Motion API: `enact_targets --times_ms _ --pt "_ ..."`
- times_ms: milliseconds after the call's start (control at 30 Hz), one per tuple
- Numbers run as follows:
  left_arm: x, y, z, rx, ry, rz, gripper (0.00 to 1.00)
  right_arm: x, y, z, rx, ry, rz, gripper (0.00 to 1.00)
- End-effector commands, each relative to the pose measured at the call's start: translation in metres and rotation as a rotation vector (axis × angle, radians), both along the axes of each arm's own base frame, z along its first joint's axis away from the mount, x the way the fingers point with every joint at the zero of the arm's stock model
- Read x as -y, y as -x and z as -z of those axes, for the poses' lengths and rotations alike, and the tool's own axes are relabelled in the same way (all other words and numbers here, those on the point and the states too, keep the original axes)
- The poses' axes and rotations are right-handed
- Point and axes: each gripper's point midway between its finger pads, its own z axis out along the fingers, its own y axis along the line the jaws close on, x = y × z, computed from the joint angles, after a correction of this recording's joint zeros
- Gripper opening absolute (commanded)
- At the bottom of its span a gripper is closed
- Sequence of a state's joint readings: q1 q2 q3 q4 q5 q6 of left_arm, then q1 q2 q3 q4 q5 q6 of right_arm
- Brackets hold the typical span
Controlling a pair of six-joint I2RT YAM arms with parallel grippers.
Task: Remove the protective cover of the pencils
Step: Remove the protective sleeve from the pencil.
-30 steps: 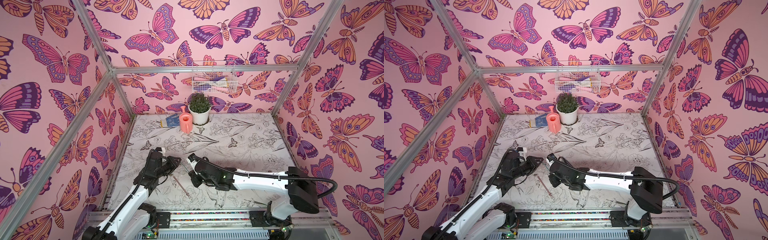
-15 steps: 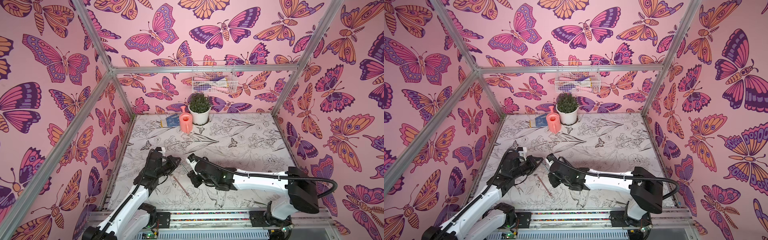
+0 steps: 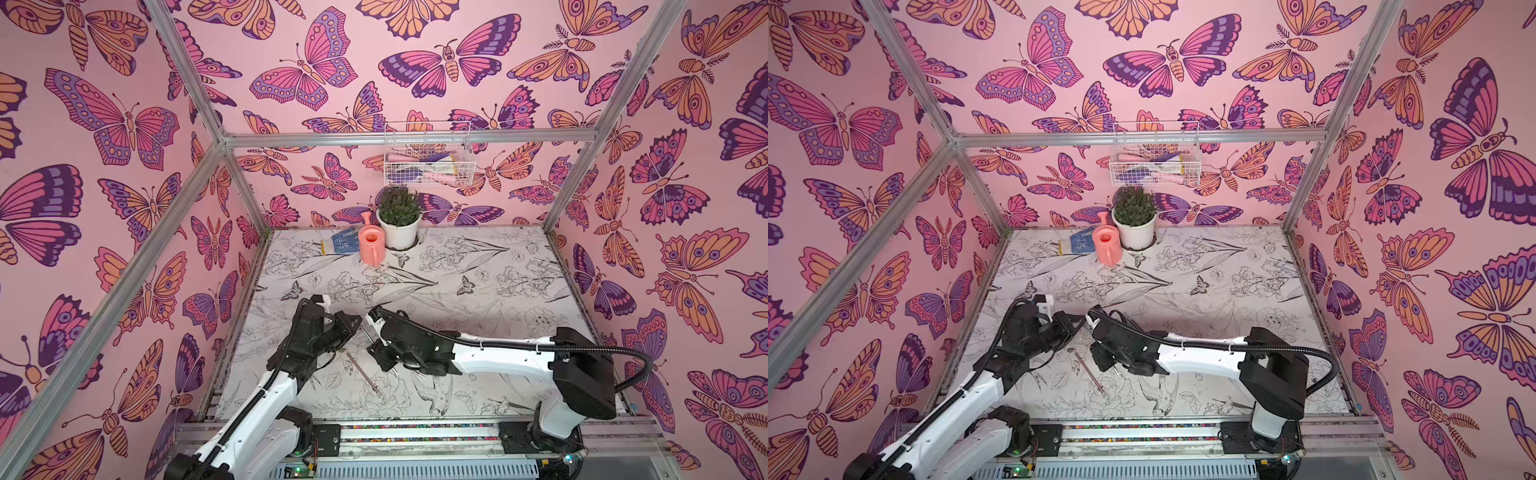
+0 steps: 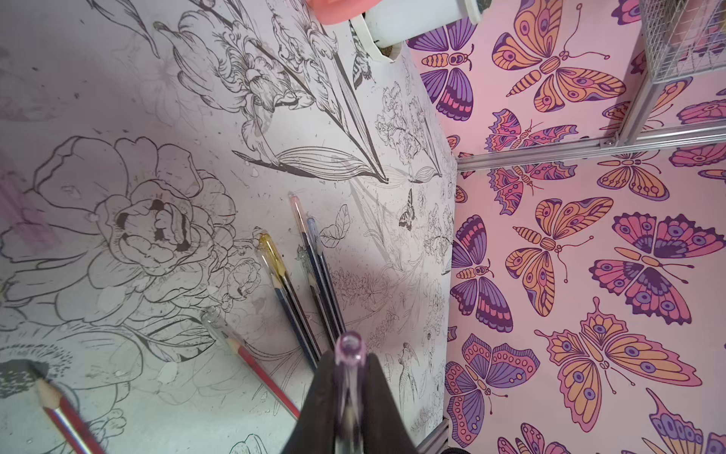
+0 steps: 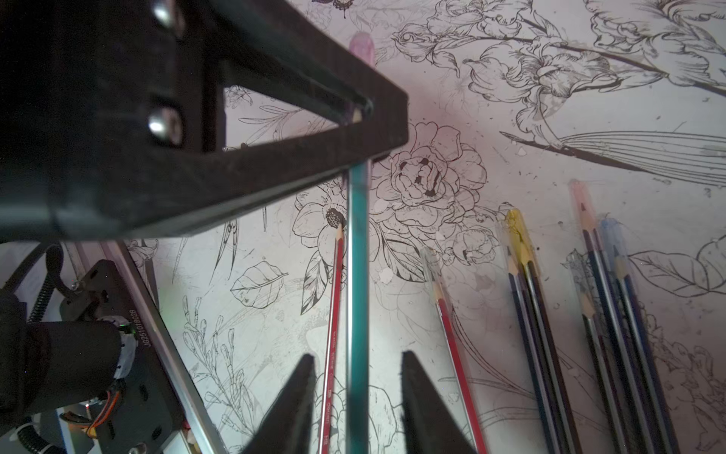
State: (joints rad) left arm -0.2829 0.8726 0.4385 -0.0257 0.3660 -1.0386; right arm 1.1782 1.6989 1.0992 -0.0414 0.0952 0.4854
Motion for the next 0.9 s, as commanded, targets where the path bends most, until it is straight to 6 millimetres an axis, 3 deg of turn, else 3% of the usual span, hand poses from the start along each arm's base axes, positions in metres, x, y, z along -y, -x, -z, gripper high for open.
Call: enact_targets --times_ms 0,233,867 --pt "-0.002 0.003 0.006 -0.009 -0.004 -0.008 0.11 -0.009 0.002 -0.008 -0.018 -0.029 -0.023 0.23" --pt "-0.009 0.001 0.013 -0.021 -0.020 -0.055 0.11 -0.007 0.005 -0.005 -0.027 -0.032 -0.030 0.08" --pt "-0.015 -0.007 0.019 -0.025 -0.040 -0.101 0.13 -0.006 0.024 0.006 -0.068 -0.028 -0.119 0.00"
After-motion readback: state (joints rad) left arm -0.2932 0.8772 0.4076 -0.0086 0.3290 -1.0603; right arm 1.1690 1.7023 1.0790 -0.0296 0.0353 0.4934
